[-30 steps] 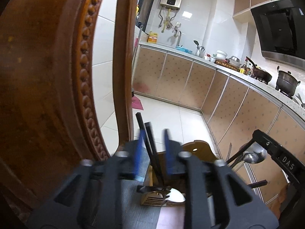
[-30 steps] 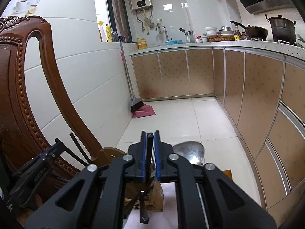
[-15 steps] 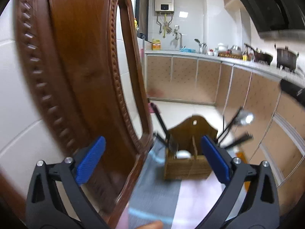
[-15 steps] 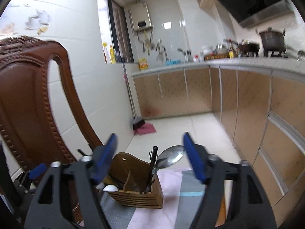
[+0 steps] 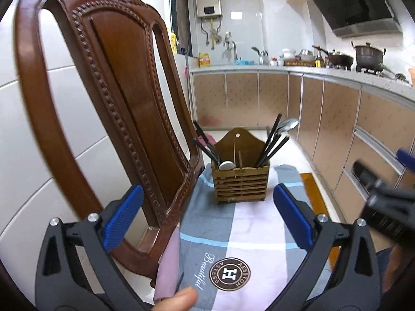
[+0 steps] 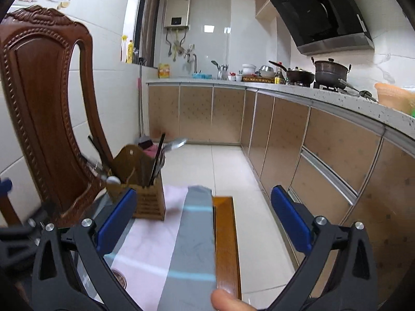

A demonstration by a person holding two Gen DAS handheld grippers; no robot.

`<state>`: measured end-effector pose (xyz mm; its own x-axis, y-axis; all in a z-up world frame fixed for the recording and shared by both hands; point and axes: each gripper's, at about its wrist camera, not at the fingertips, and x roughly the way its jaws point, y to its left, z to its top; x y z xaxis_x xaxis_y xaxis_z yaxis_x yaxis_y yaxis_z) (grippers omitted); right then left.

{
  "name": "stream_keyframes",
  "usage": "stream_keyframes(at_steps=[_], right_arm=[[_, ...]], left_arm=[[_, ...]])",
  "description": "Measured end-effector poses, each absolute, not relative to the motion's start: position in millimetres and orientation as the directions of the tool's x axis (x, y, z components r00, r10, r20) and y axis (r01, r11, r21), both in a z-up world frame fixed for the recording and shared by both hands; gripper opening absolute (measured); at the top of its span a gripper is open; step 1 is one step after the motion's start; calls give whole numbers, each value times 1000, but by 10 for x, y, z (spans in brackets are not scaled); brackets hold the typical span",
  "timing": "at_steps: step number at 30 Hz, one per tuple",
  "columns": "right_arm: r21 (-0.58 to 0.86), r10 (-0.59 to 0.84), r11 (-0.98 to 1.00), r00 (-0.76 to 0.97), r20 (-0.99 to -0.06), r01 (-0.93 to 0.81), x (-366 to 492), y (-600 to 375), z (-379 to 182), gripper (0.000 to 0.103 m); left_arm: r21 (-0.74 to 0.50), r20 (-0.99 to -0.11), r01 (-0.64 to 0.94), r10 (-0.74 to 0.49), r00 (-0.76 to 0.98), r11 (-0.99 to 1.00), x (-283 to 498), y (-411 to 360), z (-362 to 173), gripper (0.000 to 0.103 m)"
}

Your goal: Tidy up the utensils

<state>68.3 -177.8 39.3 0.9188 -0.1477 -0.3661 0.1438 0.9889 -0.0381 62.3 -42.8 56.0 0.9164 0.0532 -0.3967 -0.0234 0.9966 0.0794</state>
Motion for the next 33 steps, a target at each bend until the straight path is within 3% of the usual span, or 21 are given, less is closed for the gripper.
stream_keyframes(at_steps=[5,13,33], right_arm=[[-46,-122,993,921,-371,113,483,-1693,344,100],[-22,-116,993,947,-299,114,170,-1631,548,100],[-32,-100,995,945,-312,94,174,-1556,560,100]], left_arm=[[81,-370,-32,60,927,996,405,-416,708,99],[63,-365,-36,57,929,997,295,-364,807,99],[53,-371,-55,71,926,997,354,-306,801,99]])
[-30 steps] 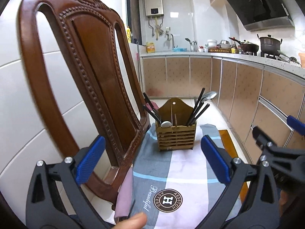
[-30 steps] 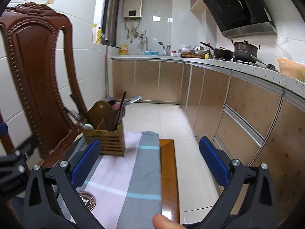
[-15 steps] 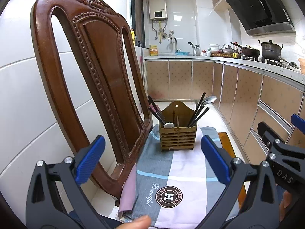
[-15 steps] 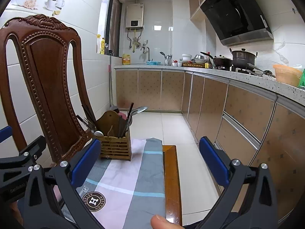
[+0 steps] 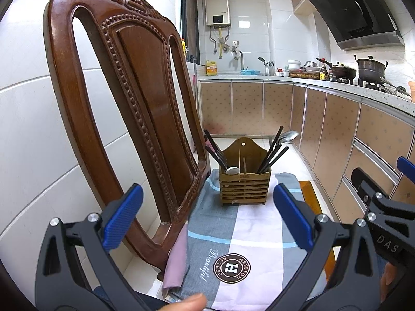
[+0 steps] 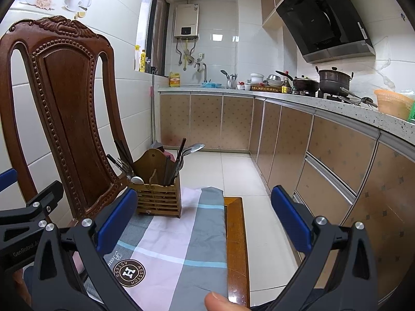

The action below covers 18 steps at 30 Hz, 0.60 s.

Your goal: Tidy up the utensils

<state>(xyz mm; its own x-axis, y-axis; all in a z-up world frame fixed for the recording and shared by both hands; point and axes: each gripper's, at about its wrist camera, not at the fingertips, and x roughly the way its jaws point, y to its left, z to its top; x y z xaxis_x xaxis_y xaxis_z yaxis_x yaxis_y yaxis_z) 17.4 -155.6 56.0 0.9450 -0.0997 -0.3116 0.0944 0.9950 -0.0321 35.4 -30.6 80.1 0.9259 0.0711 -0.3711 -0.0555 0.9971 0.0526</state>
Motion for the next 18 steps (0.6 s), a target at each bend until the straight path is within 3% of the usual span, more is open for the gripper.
stream_keyframes(at_steps=[18], right_arm=[[-31,-96,995,945,-313,90,163,-1559,550,100]], left_arm=[[57,-373,-59,76,925,997,367,-320,783,99]])
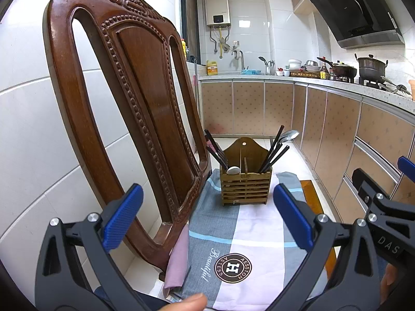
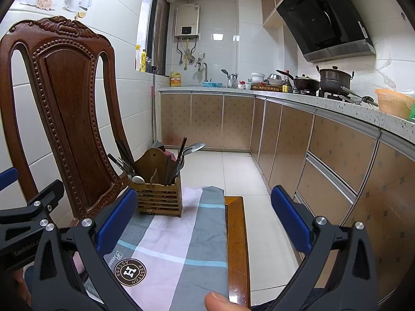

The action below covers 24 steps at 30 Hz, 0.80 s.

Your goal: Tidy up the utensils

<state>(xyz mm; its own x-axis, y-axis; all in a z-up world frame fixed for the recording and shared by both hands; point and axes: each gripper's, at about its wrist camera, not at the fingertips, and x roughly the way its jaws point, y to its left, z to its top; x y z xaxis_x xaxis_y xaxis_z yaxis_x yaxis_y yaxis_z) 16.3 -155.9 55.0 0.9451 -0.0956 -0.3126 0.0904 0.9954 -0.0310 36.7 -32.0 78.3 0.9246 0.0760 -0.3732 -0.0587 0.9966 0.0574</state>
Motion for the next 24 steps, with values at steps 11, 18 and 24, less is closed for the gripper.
stream_keyframes(at_steps=[11,18,24], right_arm=[[-34,-98,995,944,-315,92,160,-1548,549,100],[-34,-97,995,944,-314,91,158,-1540,550,100],[-33,-96,995,944,-315,90,157,-1535,549,100]], left_arm=[[58,-375,-61,78,924,996,372,-319,771,99],[60,-376,-61,79,923,996,375,-317,769,99],[64,-375,-63,83,923,996,377,-315,751,99]])
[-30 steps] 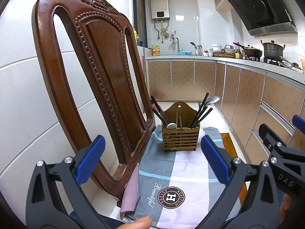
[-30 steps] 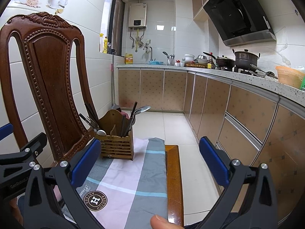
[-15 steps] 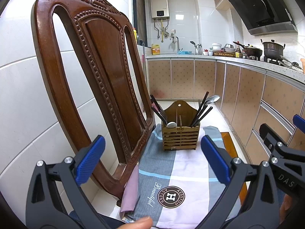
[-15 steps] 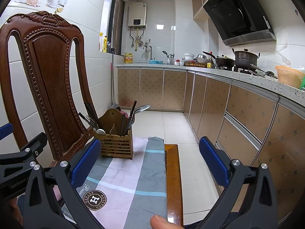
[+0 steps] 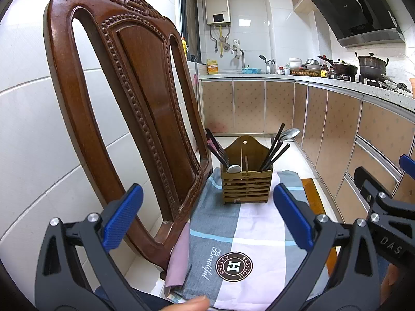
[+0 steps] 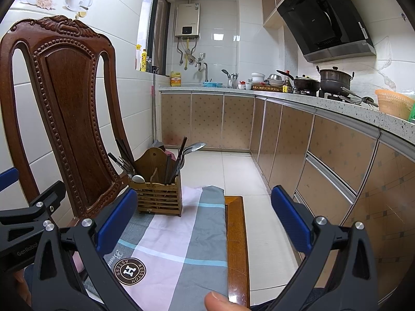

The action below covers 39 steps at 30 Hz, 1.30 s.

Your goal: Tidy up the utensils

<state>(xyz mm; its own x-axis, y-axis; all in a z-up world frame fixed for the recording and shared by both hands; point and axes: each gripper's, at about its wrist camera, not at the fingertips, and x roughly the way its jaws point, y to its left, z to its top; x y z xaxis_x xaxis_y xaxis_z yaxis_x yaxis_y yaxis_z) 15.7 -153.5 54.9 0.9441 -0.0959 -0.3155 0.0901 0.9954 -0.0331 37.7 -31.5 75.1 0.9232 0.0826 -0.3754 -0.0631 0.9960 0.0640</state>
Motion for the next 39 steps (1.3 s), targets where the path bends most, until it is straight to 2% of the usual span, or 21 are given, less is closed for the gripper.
stream_keyframes(at_steps=[39], right_arm=[[-35,-97,995,943,-318,91,149,-1525,543,100]], left_arm=[[61,-388,-58,77,919,996,367,-291,695,99]])
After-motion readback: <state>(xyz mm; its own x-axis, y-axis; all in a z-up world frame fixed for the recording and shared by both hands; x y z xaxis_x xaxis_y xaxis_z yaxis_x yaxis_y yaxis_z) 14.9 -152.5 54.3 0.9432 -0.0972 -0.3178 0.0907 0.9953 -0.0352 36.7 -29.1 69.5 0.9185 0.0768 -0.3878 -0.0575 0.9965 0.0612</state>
